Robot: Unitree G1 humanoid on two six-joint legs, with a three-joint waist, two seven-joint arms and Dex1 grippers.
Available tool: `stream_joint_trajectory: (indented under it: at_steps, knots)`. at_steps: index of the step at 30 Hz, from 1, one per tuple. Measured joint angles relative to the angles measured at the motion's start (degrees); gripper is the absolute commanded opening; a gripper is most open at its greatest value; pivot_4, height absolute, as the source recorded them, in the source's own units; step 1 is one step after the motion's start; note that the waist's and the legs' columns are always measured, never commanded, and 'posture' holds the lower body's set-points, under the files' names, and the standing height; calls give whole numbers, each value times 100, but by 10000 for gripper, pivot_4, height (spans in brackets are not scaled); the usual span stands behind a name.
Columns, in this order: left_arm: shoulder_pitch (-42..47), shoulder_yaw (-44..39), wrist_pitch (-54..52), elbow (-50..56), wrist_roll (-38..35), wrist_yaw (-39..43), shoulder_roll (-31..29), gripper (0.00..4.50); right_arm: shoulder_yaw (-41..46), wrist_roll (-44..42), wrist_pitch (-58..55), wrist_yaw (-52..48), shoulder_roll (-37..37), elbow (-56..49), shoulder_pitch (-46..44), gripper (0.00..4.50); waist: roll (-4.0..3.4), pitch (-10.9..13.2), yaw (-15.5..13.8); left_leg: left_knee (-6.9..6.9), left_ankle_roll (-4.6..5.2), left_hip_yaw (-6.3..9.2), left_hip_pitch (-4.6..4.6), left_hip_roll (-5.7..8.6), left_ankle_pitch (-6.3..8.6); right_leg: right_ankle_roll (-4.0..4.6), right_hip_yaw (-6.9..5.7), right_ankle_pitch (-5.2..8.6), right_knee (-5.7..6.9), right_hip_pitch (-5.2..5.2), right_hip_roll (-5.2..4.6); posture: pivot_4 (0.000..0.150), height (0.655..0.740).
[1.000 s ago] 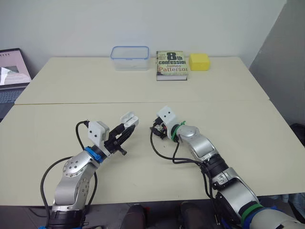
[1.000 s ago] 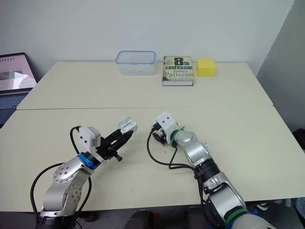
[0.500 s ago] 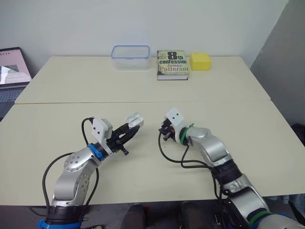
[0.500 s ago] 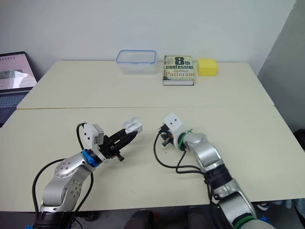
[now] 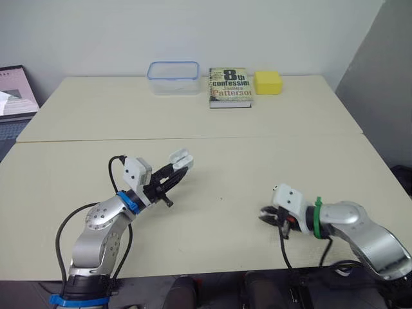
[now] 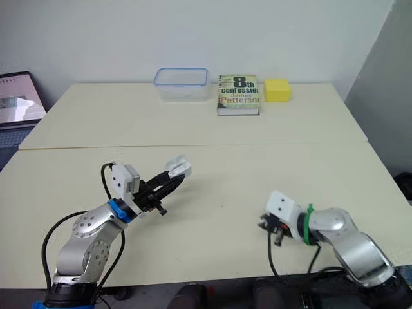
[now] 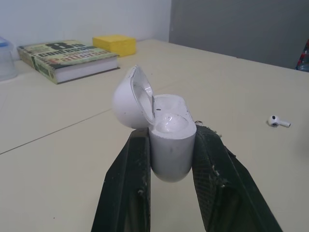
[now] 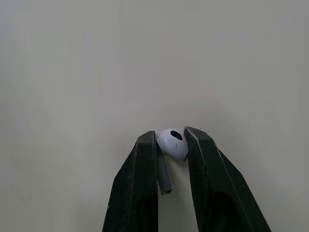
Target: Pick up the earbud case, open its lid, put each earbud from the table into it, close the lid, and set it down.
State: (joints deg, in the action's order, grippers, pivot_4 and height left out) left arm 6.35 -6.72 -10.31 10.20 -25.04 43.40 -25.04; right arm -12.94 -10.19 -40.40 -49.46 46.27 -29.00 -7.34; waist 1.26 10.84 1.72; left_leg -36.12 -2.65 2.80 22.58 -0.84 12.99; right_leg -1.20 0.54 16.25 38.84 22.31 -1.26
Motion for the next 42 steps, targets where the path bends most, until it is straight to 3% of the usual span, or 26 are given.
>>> stream_joint_trajectory:
  at_steps: [7,15,19,26,32,42]
  knots:
    - [-99,11,279,0,94,5,3,8119,35,-29,467,-398,251,447,-129,4918,2,0,-9,0,0,-2,4,3,0,-2,3,-1,-12,-3,-1,1500,7400]
    - [-539,10,575,1,172,-53,44,8119,123,-55,662,-599,464,712,-209,31298,6,-1,-34,0,0,1,8,5,0,-4,0,-2,-17,-4,-7,1500,7400]
    - [-618,11,604,4,189,-110,47,8119,384,-283,476,-676,572,517,-100,31740,6,0,-41,0,0,2,11,5,0,-4,-1,-2,-16,-2,-6,1500,7400]
    - [-677,14,703,11,244,-145,48,8119,1077,-900,-788,-581,1220,-874,-1,31740,6,0,-57,0,-1,3,10,2,0,-4,-4,-2,-15,-1,-5,1500,7400]
    - [-678,81,716,2,300,-144,62,8119,637,-1000,-2065,199,806,-1415,-555,31740,7,0,-46,-1,-1,2,9,3,0,-5,-2,-3,-14,-1,-4,1500,7400]
    - [-658,138,711,-3,344,-153,67,8119,-188,-619,-1892,818,469,-741,-479,31740,7,0,-44,-1,-1,2,18,5,0,-6,-3,-3,-23,1,-7,1500,7400]
